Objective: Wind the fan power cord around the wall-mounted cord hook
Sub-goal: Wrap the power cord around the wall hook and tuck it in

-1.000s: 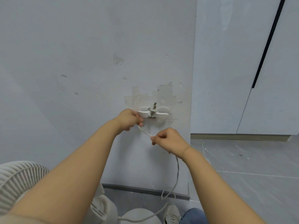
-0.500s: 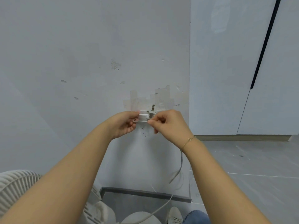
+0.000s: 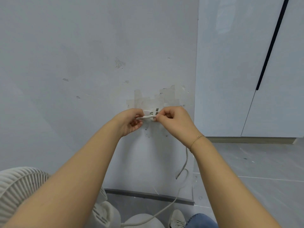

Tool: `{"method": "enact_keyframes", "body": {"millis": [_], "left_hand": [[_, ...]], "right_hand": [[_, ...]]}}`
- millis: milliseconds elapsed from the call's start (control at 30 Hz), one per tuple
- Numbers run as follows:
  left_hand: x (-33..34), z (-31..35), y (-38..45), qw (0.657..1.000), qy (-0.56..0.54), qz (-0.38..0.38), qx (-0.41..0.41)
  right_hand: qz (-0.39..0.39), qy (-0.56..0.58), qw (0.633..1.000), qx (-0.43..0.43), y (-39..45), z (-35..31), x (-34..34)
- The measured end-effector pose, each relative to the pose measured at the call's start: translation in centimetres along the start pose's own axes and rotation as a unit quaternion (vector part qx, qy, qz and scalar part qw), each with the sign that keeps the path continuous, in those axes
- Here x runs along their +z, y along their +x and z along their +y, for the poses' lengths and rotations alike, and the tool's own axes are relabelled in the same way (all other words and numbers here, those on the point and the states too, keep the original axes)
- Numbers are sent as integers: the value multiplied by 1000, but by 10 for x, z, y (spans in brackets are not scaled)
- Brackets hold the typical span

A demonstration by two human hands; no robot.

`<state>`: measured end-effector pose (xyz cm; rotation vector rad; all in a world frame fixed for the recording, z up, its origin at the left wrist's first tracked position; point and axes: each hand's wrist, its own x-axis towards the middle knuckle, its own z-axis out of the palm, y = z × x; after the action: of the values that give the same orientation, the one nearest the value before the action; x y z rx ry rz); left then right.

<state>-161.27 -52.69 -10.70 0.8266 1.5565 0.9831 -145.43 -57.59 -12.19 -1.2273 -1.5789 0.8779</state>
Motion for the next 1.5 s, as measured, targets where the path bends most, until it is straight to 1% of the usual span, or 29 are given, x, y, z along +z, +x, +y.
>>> {"method": "enact_keyframes", "body": {"millis": [133,300,400,500,567,633,767,800,867,967,1067,1200,1367,1500], "left_hand": [[3,1,-1,1000,15,15,-2],[1,4,0,998,49,36,14],[5,7,0,994,78,65,50],[9,10,0,980,134,103,104],[8,11,0,975,145,117,124],[5,11,-2,978,128,108,122],[-6,12,-12,994,50,33,91],[-9,13,-15,995,44,17,85],[-16,12,-17,993,75,-13,91],[-25,6,-17,975,159,-38,150],[-27,0,-18,951,211,-27,224],[-24,-7,-16,919,247,-7,307],[-11,-11,-11,888,281,40,361],[1,-9,-8,882,283,73,370]], "right_hand": [[-3,2,1000,-29,0,-2,1],[50,3,996,-76,2,-3,4],[80,-8,993,-90,1,-4,6],[109,-18,989,-103,0,-5,6],[134,-23,985,-111,0,-5,6],[158,-26,981,-109,2,-4,5],[216,-10,973,-80,7,3,-1],[227,-3,971,-73,9,5,-2],[244,1,968,-61,11,9,-4],[264,-6,964,-43,14,17,-4],[278,-19,960,-25,15,26,-7],[293,-16,956,-6,13,35,-12],[301,-4,954,15,12,43,-16],[305,4,952,21,11,46,-19]]}}
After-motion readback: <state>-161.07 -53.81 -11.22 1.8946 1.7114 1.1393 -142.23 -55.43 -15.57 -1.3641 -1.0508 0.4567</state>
